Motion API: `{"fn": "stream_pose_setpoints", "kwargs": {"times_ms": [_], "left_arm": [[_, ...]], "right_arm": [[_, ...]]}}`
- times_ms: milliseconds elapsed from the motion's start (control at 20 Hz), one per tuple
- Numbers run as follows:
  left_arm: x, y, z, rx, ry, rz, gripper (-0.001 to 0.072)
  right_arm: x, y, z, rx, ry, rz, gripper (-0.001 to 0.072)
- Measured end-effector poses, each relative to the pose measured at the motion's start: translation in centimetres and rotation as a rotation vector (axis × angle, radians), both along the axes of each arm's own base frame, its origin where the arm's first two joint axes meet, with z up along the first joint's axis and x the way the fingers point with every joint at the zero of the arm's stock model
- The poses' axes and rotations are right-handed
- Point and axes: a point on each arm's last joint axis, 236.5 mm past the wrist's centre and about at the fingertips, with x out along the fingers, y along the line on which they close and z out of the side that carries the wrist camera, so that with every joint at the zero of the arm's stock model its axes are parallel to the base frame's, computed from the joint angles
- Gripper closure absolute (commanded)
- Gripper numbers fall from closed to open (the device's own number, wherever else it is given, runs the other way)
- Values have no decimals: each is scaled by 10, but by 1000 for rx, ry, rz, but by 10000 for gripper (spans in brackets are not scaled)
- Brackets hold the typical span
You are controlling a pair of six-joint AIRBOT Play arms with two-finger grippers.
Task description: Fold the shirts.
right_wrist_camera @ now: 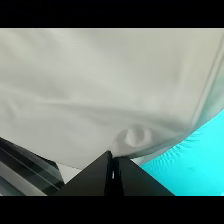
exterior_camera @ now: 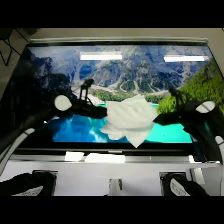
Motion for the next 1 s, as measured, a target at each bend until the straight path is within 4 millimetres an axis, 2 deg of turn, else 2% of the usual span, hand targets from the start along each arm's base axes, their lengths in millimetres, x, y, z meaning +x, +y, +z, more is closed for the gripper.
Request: {"fn": "stream_pose_setpoints", "kwargs": {"times_ms": [50, 100, 150, 200, 250, 300, 350, 400, 450, 500, 550, 600, 650, 700, 800, 900, 950, 1000], "left_arm": [[11, 1, 29, -28, -66, 9, 680], [25, 4, 67, -65, -151, 26, 679], [37, 9, 114, -115, -249, 48, 679], [45, 15, 163, -166, -348, 71, 679], [49, 23, 222, -229, -463, 94, 678], [46, 32, 282, -302, -579, 120, 679], [34, 44, 350, -394, -708, 147, 678], [16, 54, 409, -485, -816, 162, 679], [-11, 64, 466, -583, -925, 166, 679], [-39, 74, 511, -662, -1016, 160, 679], [-67, 85, 547, -730, -1098, 153, 679], [-90, 94, 572, -783, -1157, 147, 679], [-104, 100, 585, -815, -1190, 143, 679], [-112, 102, 590, -825, -1206, 139, 679], [-103, 99, 581, -789, -1202, 142, 679], [-74, 86, 544, -684, -1134, 135, 679], [-55, 77, 516, -622, -1072, 126, 679], [-31, 67, 480, -550, -992, 117, 678]], "right_arm": [[15, -1, 36, -18, -108, 22, 693], [31, -3, 84, -39, -249, 33, 693], [41, -4, 133, -66, -387, 40, 692], [46, -5, 192, -98, -548, 37, 692], [44, -5, 250, -125, -703, 22, 692], [33, -4, 312, -149, -867, 3, 692], [16, -3, 367, -165, -1015, -26, 692], [-8, -1, 421, -169, -1159, -61, 692], [-33, 2, 463, -156, -1271, -97, 692], [-61, 4, 500, -133, -1372, -137, 692], [-86, 6, 529, -98, -1451, -174, 692], [-103, 8, 545, -68, -1491, -195, 692], [-114, 10, 554, -45, -1508, -207, 692], [-120, 11, 558, -31, -1512, -217, 692], [-116, 11, 547, -54, -1458, -204, 692], [-93, 5, 509, -137, -1310, -164, 691], [-77, -1, 479, -190, -1195, -137, 691], [-62, -8, 446, -229, -1071, -109, 692]]}}
